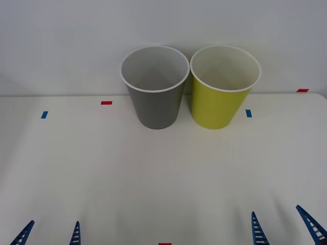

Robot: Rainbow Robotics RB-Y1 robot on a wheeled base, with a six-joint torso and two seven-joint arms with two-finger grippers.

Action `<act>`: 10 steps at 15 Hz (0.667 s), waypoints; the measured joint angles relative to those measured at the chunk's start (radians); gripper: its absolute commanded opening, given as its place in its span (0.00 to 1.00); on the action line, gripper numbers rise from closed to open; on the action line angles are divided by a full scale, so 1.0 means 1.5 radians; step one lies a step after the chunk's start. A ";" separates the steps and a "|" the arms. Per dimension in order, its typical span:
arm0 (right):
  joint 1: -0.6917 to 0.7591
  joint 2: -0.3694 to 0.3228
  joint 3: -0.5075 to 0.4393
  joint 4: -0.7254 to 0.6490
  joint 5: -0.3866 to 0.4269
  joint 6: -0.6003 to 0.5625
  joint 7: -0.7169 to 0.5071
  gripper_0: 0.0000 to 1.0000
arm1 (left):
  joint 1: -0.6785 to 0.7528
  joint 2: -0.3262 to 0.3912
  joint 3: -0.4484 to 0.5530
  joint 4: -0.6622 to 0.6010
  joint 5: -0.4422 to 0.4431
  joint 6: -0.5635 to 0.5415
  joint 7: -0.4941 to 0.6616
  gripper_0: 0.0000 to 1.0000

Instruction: Put cans in the gray bin and PET bottles in the light green bin.

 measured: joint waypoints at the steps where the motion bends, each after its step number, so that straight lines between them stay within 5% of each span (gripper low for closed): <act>1: 0.012 0.000 0.004 0.000 -0.002 -0.004 0.002 1.00 | 0.000 0.000 0.000 0.000 0.000 0.000 0.000 1.00; 10: 0.038 0.000 0.017 0.000 -0.004 -0.013 0.008 1.00 | 0.000 0.000 0.000 0.000 0.000 0.000 0.000 1.00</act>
